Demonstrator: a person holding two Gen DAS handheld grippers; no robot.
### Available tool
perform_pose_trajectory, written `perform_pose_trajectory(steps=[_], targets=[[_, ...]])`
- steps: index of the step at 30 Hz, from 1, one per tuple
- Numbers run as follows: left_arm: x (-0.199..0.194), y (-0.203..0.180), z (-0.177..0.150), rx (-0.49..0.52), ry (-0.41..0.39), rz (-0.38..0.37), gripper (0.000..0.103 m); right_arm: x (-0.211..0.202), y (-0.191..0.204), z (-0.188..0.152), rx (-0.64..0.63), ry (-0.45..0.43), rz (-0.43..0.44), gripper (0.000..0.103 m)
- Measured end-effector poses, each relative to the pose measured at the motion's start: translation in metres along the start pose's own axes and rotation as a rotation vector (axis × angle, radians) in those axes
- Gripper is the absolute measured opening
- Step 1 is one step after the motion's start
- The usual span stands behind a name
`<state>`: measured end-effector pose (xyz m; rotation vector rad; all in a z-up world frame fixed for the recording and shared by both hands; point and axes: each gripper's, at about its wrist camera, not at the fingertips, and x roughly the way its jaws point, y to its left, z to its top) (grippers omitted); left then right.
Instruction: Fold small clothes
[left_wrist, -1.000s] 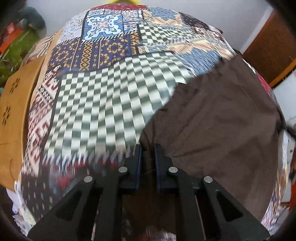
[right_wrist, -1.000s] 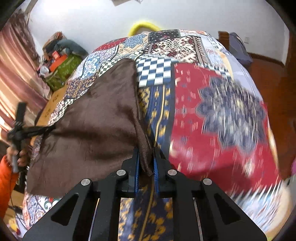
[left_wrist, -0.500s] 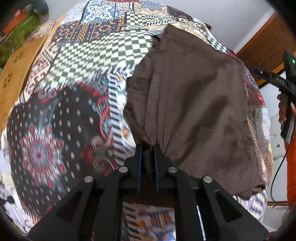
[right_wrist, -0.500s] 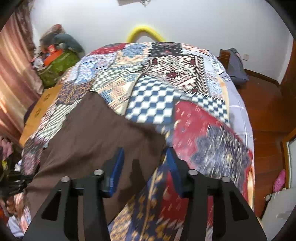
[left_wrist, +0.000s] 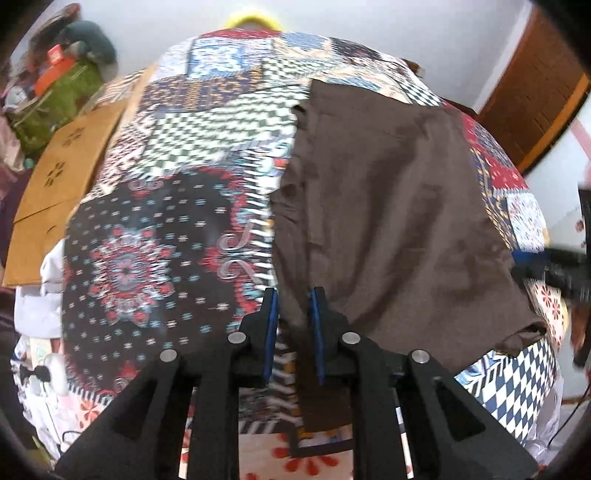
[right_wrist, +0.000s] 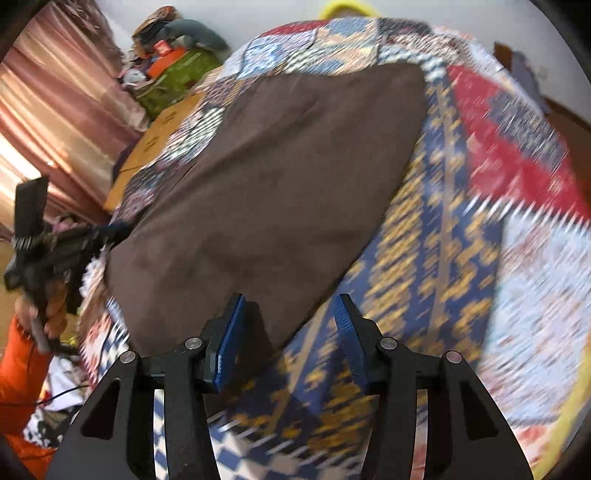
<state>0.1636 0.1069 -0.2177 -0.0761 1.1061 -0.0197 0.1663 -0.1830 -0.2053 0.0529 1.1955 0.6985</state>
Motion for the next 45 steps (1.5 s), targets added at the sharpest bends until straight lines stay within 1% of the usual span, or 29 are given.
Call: perform_pose_trajectory(steps=[2,3,4,5,6,7,8,9,12,14,18,22,23,25,28,29,30,32,34,39,41,45], targets=[[-0.004,0.011,0.001,-0.022,-0.001,0.005,0.024,0.003,0.007,-0.008,-0.008,-0.05,-0.008,0.049],[-0.006,0.016,0.001,-0.035,-0.002,-0.003,0.029,0.004,0.009,-0.008,-0.016,-0.063,-0.004,0.046],[-0.009,0.022,0.001,-0.055,-0.007,-0.011,0.04,0.006,0.011,-0.008,-0.019,-0.065,0.004,0.043],[-0.014,0.026,0.0,-0.07,-0.018,-0.011,0.051,0.007,0.013,-0.007,-0.024,-0.065,0.005,0.035],[-0.018,0.028,-0.001,-0.085,-0.032,-0.003,0.055,0.01,0.015,-0.006,-0.044,-0.056,-0.002,0.019],[-0.021,0.029,-0.002,-0.093,-0.04,0.01,0.058,0.011,0.018,-0.007,-0.066,-0.051,-0.012,0.01],[-0.022,0.031,-0.003,-0.097,-0.04,0.019,0.058,0.013,0.02,-0.008,-0.082,-0.045,-0.016,0.006],[-0.021,0.031,-0.002,-0.099,-0.033,0.017,0.058,0.015,0.022,-0.007,-0.1,-0.044,-0.029,0.005],[-0.017,0.029,-0.004,-0.111,-0.011,-0.02,0.058,0.013,0.024,-0.006,-0.154,-0.039,-0.065,0.004],[-0.015,0.024,-0.006,-0.099,0.003,-0.036,0.058,0.011,0.02,-0.007,-0.172,-0.036,-0.102,0.004],[-0.016,0.013,-0.008,-0.075,0.002,-0.071,0.058,0.008,-0.003,-0.006,-0.141,-0.037,-0.147,0.004],[-0.018,0.0,-0.006,-0.054,0.002,-0.093,0.058,0.004,-0.021,0.001,-0.129,-0.055,-0.249,0.004],[-0.018,-0.003,-0.005,-0.051,0.001,-0.094,0.058,0.002,-0.026,0.002,-0.118,-0.053,-0.251,0.004],[-0.02,-0.009,-0.003,-0.046,-0.003,-0.094,0.058,-0.006,-0.031,0.004,-0.09,-0.059,-0.224,0.005],[-0.022,-0.018,0.0,-0.035,-0.006,-0.114,0.058,-0.023,-0.034,0.006,-0.049,-0.093,-0.2,0.008],[-0.022,-0.021,0.0,-0.034,0.0,-0.128,0.059,-0.027,-0.034,0.005,-0.038,-0.105,-0.196,0.014],[-0.021,-0.024,0.001,-0.035,0.013,-0.15,0.06,-0.032,-0.036,0.004,-0.027,-0.115,-0.189,0.024],[-0.016,-0.028,-0.001,-0.041,0.04,-0.191,0.062,-0.038,-0.037,-0.006,-0.007,-0.128,-0.174,0.034],[-0.008,-0.033,-0.003,-0.053,0.073,-0.22,0.062,-0.037,-0.034,-0.011,-0.003,-0.123,-0.16,0.035],[0.01,-0.041,-0.006,-0.086,0.13,-0.262,0.062,-0.03,-0.033,-0.024,0.012,-0.085,-0.146,0.035],[0.007,-0.044,-0.008,-0.07,0.132,-0.258,0.062,-0.029,-0.033,-0.028,0.017,-0.078,-0.141,0.035],[-0.003,-0.044,-0.017,-0.066,0.146,-0.282,0.062,-0.033,-0.031,-0.03,0.011,-0.092,-0.146,0.035]])
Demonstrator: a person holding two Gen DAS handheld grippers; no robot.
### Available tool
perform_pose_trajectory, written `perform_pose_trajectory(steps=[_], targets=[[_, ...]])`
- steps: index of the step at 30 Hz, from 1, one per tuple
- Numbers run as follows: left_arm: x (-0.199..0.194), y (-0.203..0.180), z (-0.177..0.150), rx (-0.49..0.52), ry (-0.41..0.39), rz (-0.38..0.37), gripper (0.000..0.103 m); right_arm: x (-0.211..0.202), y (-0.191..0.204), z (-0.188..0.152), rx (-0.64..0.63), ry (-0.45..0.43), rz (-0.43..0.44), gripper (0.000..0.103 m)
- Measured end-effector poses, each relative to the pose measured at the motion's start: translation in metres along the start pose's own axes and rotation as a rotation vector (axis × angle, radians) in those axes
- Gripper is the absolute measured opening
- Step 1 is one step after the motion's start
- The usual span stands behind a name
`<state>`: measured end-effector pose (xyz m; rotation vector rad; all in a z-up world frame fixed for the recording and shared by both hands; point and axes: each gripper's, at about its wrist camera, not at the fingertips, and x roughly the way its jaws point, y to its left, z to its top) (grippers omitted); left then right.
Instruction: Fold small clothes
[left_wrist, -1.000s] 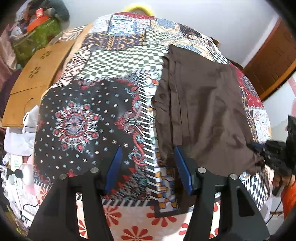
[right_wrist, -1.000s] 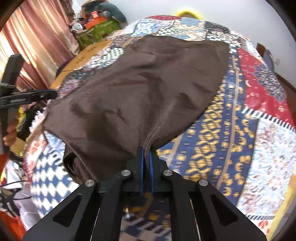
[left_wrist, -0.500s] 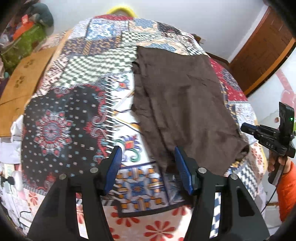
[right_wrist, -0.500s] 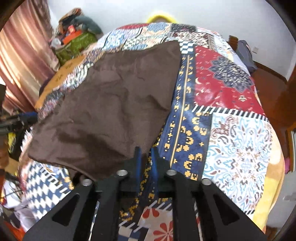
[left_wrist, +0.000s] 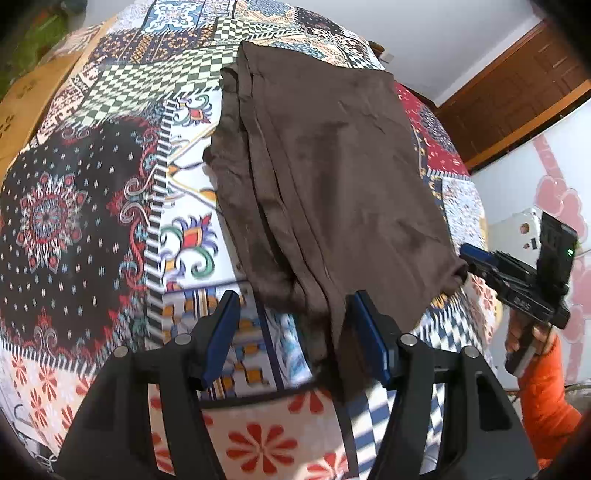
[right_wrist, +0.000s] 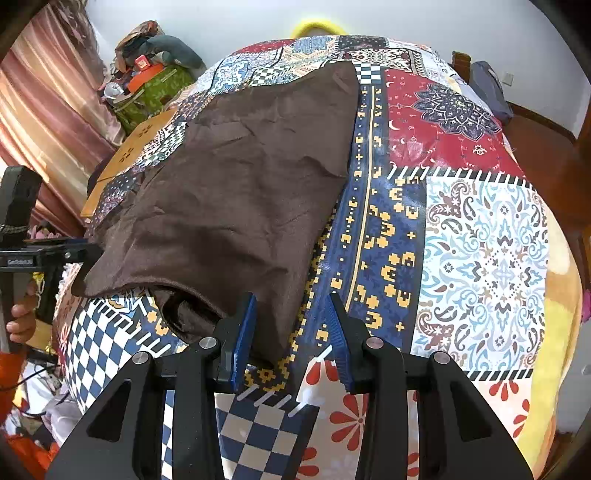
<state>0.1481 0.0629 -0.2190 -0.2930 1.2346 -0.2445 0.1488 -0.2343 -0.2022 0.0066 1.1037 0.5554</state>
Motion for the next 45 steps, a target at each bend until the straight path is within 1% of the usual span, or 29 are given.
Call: perform_pose_trajectory(steps=[4,6,7,8,9,10,11,14,17,21,26,27,28,29,30,31,32,34,36,42,43,45], targets=[[-0.002,-0.011,-0.013,0.049,0.001,0.013,0.062,0.002,0.005,-0.003,-0.013,0.0,0.001,0.035],[-0.002,-0.021,-0.019,0.091,-0.011,0.044,0.052,0.004,0.007,-0.003,-0.023,0.001,-0.005,0.035],[-0.002,-0.024,-0.021,0.107,-0.015,0.058,0.038,0.004,0.009,-0.004,-0.027,0.0,-0.005,0.035],[-0.004,-0.027,-0.023,0.121,-0.027,0.064,0.015,0.004,0.01,-0.005,-0.029,-0.003,-0.004,0.035],[-0.006,-0.03,-0.023,0.131,-0.029,0.054,0.006,0.003,0.011,-0.006,-0.029,-0.005,-0.002,0.035],[-0.01,-0.032,-0.023,0.134,-0.039,0.049,0.005,0.002,0.011,-0.007,-0.029,-0.007,0.002,0.035],[-0.015,-0.033,-0.023,0.14,-0.067,0.052,0.005,0.001,0.011,-0.007,-0.027,-0.009,0.003,0.035],[-0.032,-0.037,-0.024,0.177,-0.141,0.073,0.005,-0.003,0.012,-0.008,-0.026,-0.016,0.002,0.035],[-0.045,-0.038,-0.024,0.186,-0.185,0.082,0.005,-0.009,0.012,-0.007,-0.033,-0.034,-0.017,0.035],[-0.046,-0.028,-0.027,0.163,-0.181,0.108,0.005,-0.014,0.011,-0.005,-0.032,-0.043,-0.024,0.035],[-0.027,-0.007,-0.029,0.102,-0.147,0.19,0.007,-0.012,0.013,-0.007,-0.03,-0.041,-0.016,0.035],[-0.024,-0.004,-0.03,0.097,-0.138,0.203,0.008,-0.011,0.014,-0.008,-0.029,-0.037,-0.013,0.035],[-0.023,-0.001,-0.029,0.089,-0.128,0.207,0.014,-0.01,0.015,-0.008,-0.028,-0.033,-0.011,0.036],[-0.023,0.004,-0.029,0.074,-0.12,0.196,0.026,-0.009,0.016,-0.009,-0.026,-0.029,-0.008,0.039],[-0.024,0.008,-0.028,0.056,-0.116,0.18,0.034,-0.009,0.016,-0.01,-0.023,-0.029,-0.005,0.044],[-0.026,0.012,-0.026,0.032,-0.118,0.157,0.048,-0.009,0.017,-0.009,-0.02,-0.032,-0.003,0.045],[-0.03,0.014,-0.024,0.015,-0.128,0.136,0.05,-0.01,0.017,-0.009,-0.017,-0.039,0.0,0.046],[-0.034,0.017,-0.018,-0.001,-0.138,0.111,0.052,-0.011,0.019,-0.008,-0.013,-0.047,0.007,0.046],[-0.033,0.018,-0.012,-0.011,-0.129,0.086,0.053,-0.012,0.02,-0.008,-0.008,-0.052,0.014,0.046],[-0.01,0.015,-0.001,-0.018,-0.058,0.049,0.054,-0.005,0.029,-0.01,-0.024,-0.04,0.037,0.049],[-0.009,0.015,0.0,-0.024,-0.056,0.037,0.054,-0.003,0.03,-0.01,-0.023,-0.037,0.04,0.049],[-0.015,0.016,0.0,-0.033,-0.075,0.024,0.054,0.003,0.031,-0.01,-0.022,-0.022,0.047,0.049]])
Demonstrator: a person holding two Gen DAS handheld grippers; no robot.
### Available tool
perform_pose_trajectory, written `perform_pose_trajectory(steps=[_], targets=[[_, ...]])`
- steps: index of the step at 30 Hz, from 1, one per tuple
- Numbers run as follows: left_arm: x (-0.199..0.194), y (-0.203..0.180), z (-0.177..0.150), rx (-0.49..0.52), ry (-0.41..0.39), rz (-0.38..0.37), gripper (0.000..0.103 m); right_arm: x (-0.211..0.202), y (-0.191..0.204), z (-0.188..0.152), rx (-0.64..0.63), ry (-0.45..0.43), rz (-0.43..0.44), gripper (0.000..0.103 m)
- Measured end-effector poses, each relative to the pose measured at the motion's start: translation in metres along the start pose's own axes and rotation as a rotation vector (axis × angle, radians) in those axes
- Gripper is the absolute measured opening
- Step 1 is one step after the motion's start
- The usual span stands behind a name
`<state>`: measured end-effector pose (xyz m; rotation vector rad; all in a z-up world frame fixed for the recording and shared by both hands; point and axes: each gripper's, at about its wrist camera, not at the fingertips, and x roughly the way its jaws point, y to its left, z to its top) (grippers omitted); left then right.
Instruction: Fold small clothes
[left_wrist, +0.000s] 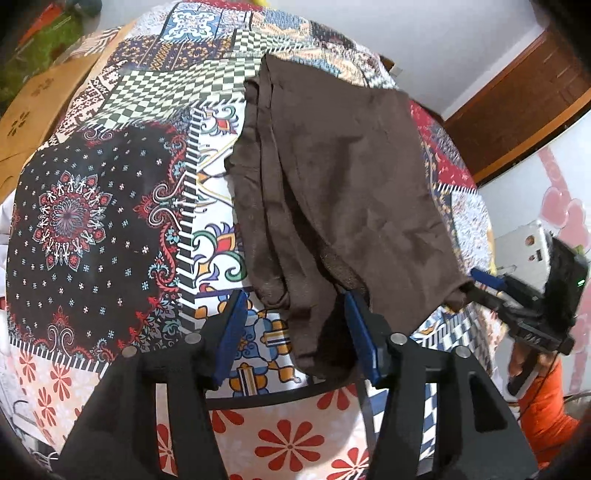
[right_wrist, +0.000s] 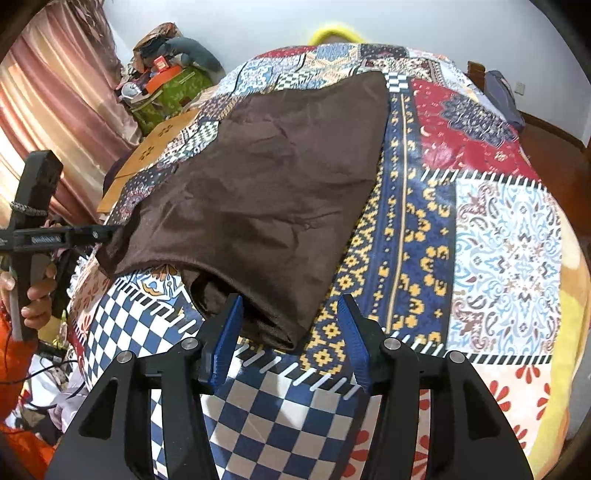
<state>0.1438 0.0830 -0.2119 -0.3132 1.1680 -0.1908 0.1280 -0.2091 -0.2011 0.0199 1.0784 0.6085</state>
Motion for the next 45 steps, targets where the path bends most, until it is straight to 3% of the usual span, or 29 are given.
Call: perform_pose_trajectory(steps=[4,6,14,17,18,20,23,25,36,45], targets=[[-0.023,0.005,0.003,-0.002,-0.065,0.042,0.054,0.008,0.002,-0.003,-0.019,0.02,0.016,0.049],[-0.03,0.007,0.004,-0.01,-0.077,0.027,0.054,0.011,0.004,-0.004,-0.032,0.019,0.022,0.049],[0.009,0.002,0.003,-0.008,0.024,-0.017,0.057,0.011,0.005,-0.007,-0.031,0.025,0.049,0.048],[0.021,-0.001,0.001,-0.001,0.014,-0.007,0.056,0.011,0.005,-0.009,-0.033,0.026,0.051,0.041],[0.022,-0.003,0.002,0.009,0.005,-0.006,0.053,0.011,0.006,-0.01,-0.038,0.026,0.05,0.037],[0.022,-0.006,0.002,0.019,0.001,-0.04,0.03,0.012,0.007,-0.012,-0.046,0.025,0.049,0.029],[0.023,-0.01,0.004,0.029,-0.004,-0.035,0.018,0.014,0.011,-0.01,-0.062,0.024,0.061,0.011],[0.022,-0.01,0.006,0.028,-0.007,-0.022,0.011,0.015,0.015,-0.008,-0.077,0.017,0.055,0.009],[-0.025,-0.033,0.031,0.102,-0.113,-0.008,0.009,-0.026,0.011,0.029,-0.097,-0.104,0.067,0.007],[-0.035,-0.041,0.097,0.073,-0.168,-0.036,0.009,-0.045,-0.002,0.085,-0.122,-0.188,0.034,0.007]])
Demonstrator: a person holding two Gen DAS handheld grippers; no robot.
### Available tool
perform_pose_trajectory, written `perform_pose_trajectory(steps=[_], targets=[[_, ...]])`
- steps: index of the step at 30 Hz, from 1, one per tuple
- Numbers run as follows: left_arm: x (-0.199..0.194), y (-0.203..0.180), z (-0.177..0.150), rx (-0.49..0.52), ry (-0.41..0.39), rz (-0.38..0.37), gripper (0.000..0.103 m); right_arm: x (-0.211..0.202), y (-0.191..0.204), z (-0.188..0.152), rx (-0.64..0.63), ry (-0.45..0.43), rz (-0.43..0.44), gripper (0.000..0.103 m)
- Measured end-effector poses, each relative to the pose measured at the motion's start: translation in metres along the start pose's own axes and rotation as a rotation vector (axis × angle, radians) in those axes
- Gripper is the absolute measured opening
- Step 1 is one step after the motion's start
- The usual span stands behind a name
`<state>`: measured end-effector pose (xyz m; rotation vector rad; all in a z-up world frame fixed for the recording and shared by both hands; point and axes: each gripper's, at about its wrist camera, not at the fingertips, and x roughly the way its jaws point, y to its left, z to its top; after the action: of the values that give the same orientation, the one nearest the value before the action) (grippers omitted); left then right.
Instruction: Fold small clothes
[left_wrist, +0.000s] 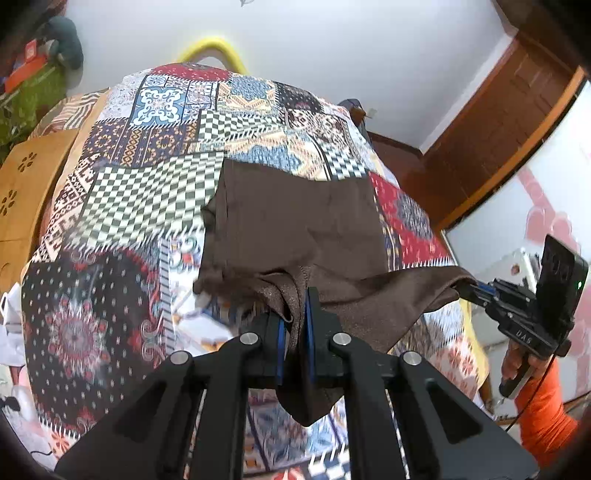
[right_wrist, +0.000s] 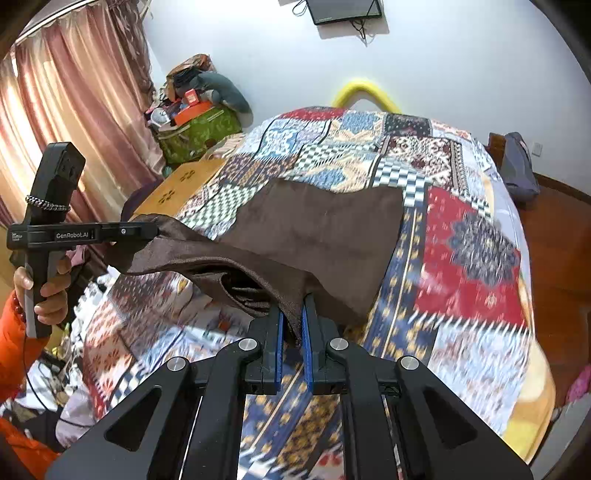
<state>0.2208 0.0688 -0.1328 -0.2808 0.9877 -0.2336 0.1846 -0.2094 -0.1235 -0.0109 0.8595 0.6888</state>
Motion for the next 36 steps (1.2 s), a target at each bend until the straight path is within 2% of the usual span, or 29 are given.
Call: perform_pose_trajectory(steps=[12,20,24,27,31,32,36], targets=[[0.069,0.029,0.078,-0.069,0.057,-0.002,0.009,0.059,-0.041,0.063,-0.03,0.073,-0.043,0.007],[0.127,0.056,0.102,-0.115,0.13,-0.019,0.009,0.107,-0.08,0.083,0.006,0.164,-0.026,0.008],[0.145,0.063,0.108,-0.1,0.151,-0.001,0.01,0.116,-0.089,0.088,0.023,0.168,0.0,0.011],[0.145,0.061,0.115,-0.079,0.138,0.033,0.02,0.113,-0.093,0.095,0.032,0.132,-0.012,0.012],[0.127,0.062,0.124,-0.094,0.072,0.057,0.047,0.098,-0.097,0.103,0.068,0.054,-0.069,0.022],[0.121,0.063,0.126,-0.096,0.051,0.06,0.051,0.092,-0.098,0.104,0.074,0.037,-0.074,0.024],[0.096,0.059,0.13,-0.073,-0.02,0.078,0.056,0.074,-0.094,0.104,0.07,0.001,-0.063,0.024]])
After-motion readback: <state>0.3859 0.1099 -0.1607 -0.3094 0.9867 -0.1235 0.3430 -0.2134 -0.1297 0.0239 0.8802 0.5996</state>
